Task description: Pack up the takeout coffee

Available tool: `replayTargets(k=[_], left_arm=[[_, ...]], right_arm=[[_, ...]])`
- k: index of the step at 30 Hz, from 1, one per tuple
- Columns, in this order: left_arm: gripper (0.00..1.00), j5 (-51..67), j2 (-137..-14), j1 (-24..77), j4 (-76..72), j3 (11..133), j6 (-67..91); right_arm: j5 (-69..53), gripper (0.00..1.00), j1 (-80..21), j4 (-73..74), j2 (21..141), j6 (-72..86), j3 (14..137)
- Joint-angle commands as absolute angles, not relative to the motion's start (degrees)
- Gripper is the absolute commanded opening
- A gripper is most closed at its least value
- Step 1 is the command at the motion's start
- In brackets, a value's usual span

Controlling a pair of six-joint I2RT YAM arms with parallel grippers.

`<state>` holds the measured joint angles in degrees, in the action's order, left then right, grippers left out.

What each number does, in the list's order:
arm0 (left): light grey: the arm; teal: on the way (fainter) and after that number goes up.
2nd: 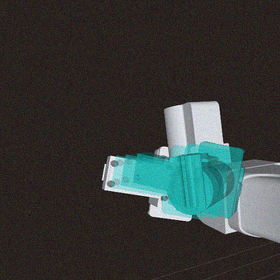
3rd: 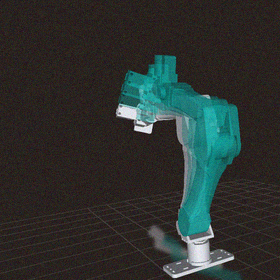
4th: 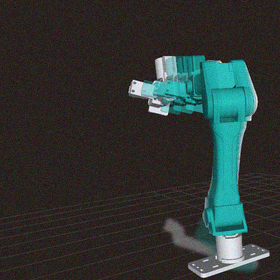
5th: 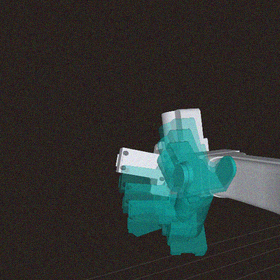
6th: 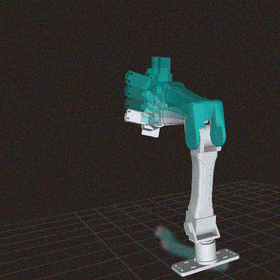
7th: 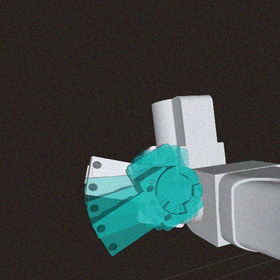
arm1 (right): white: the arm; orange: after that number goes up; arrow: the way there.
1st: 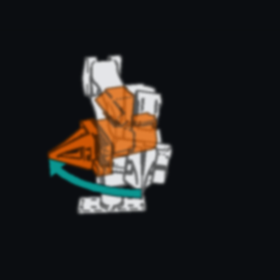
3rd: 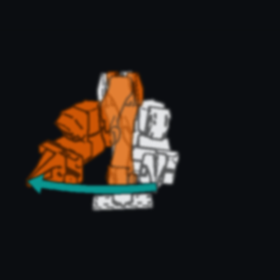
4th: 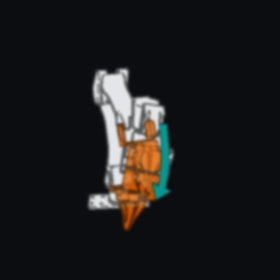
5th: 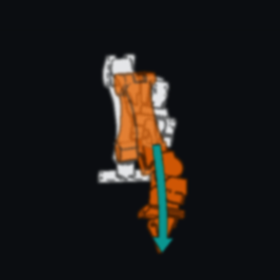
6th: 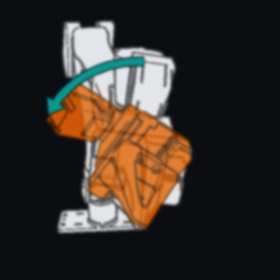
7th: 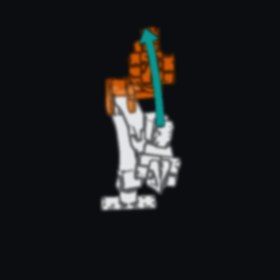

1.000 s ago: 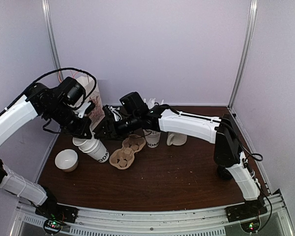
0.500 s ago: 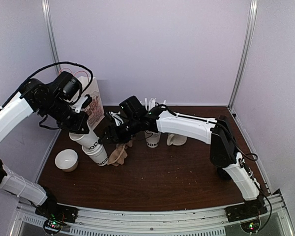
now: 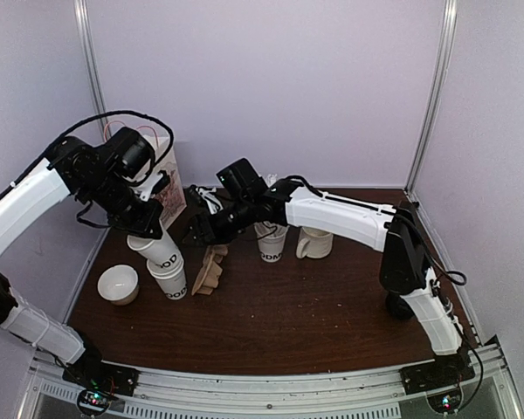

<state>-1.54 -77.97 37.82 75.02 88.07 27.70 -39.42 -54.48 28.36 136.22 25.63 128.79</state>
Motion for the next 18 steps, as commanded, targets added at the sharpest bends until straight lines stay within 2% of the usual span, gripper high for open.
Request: replayTargets(k=[1, 12, 18], left_arm=[[0.0, -2.14, -76.82, 39.21, 74.94, 94.03, 25.12], [0.0, -1.96, -80.46, 47.9, 80.05, 105.51, 17.6], [0.0, -1.19, -88.96, 60.08, 79.61, 106.12, 12.28]], right_arm=[[-40.06, 0.74, -53.86, 30.4, 130.59, 21.84, 129.43], [-40.07, 0.77, -49.51, 38.22, 115.09, 9.84, 125.1], [-47.59, 0.76, -37.66, 37.73, 100.58, 8.18, 112.38]])
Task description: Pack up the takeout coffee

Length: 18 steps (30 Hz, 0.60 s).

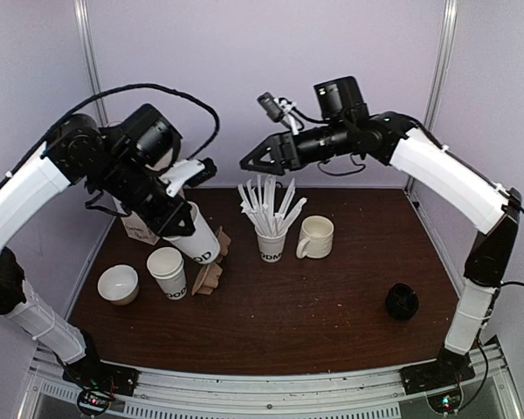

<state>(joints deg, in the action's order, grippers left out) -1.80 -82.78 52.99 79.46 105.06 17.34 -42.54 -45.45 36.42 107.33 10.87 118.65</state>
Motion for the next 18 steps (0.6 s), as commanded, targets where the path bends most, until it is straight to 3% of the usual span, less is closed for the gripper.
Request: replayTargets(k=[1, 9, 15, 18], left_arm=[[0.0, -2.01, -90.77, 61.98, 78.59, 106.17, 11.99], [0.0, 5.69, -108.7, 70.53, 67.1, 111.49, 7.45], [0.0, 3.04, -123.24, 73.82, 73.47, 126.58, 3.55], [0.0, 2.33, -125.68, 74.22, 74.66, 128.33, 3.0]], right_arm=[[-48.99, 0.76, -34.91, 37.71, 98.33, 7.87, 110.12], [-52.72, 0.76, -10.94, 37.12, 85.54, 5.73, 93.68], [-54.42, 0.76, -4.32, 31.55, 81.27, 8.73, 85.88], [-54.92, 0.76, -3.08, 30.54, 80.74, 9.18, 84.86]])
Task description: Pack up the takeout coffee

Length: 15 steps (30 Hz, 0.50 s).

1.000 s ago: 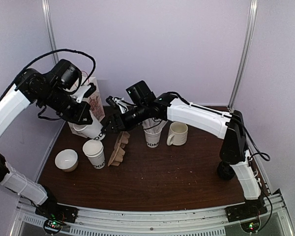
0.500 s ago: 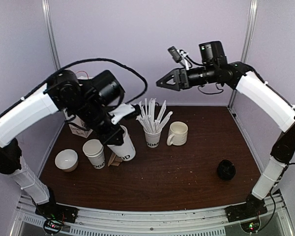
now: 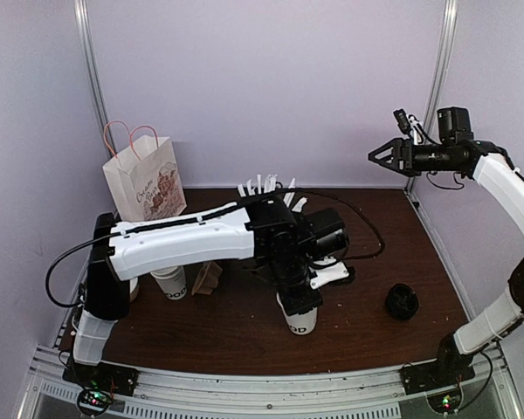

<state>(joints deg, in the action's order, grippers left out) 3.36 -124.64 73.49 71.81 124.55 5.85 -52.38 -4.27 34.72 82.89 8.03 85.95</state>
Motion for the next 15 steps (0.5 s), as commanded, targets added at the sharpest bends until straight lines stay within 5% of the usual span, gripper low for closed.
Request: replayTargets(k=[1, 4, 9, 15], left_arm=[[0.0, 2.38, -125.8, 74.25, 74.68, 128.06, 2.95], [0.03, 3.11, -125.85, 74.2, 74.57, 126.94, 2.73], [0.27, 3.08, -125.66, 74.43, 74.05, 126.82, 3.25], [0.37, -4.36, -119.22, 74.59, 74.85, 126.13, 3.92]], right_arm=[[-54.98, 0.76, -2.81, 30.53, 80.69, 9.23, 84.73], [-55.25, 0.76, -2.3, 30.36, 81.14, 9.68, 84.91], [-55.98, 0.76, -1.86, 29.09, 82.03, 11.16, 85.03], [-56.58, 0.76, -1.13, 28.35, 82.03, 11.95, 84.81]])
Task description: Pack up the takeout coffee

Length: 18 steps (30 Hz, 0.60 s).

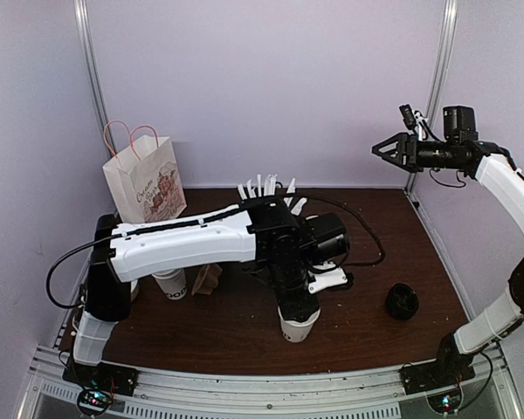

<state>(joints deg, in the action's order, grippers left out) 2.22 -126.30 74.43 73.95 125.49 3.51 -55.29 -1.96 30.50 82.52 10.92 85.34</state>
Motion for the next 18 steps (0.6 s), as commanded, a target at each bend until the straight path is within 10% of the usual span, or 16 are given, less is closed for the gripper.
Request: replayTargets(k=[1, 12, 15, 18], left_arm=[[0.38, -6.77, -116.42, 74.09, 73.89, 124.51, 4.38], [0.67, -16.11, -96.72, 53.65, 58.72, 91.46, 24.33], [0.6, -14.03, -97.85, 49.36, 55.42, 88.36, 24.91], [0.28, -14.07, -101.06, 46.15, 54.23, 88.08, 23.17]], right_arm=[[-56.68, 0.76, -1.02, 28.37, 81.88, 12.03, 84.62], [-56.72, 0.76, 0.74, 26.91, 80.95, 13.34, 82.99], [-56.77, 0.75, 1.01, 26.76, 80.77, 13.7, 82.7], [-56.84, 0.75, 1.05, 26.55, 80.69, 14.04, 82.41]])
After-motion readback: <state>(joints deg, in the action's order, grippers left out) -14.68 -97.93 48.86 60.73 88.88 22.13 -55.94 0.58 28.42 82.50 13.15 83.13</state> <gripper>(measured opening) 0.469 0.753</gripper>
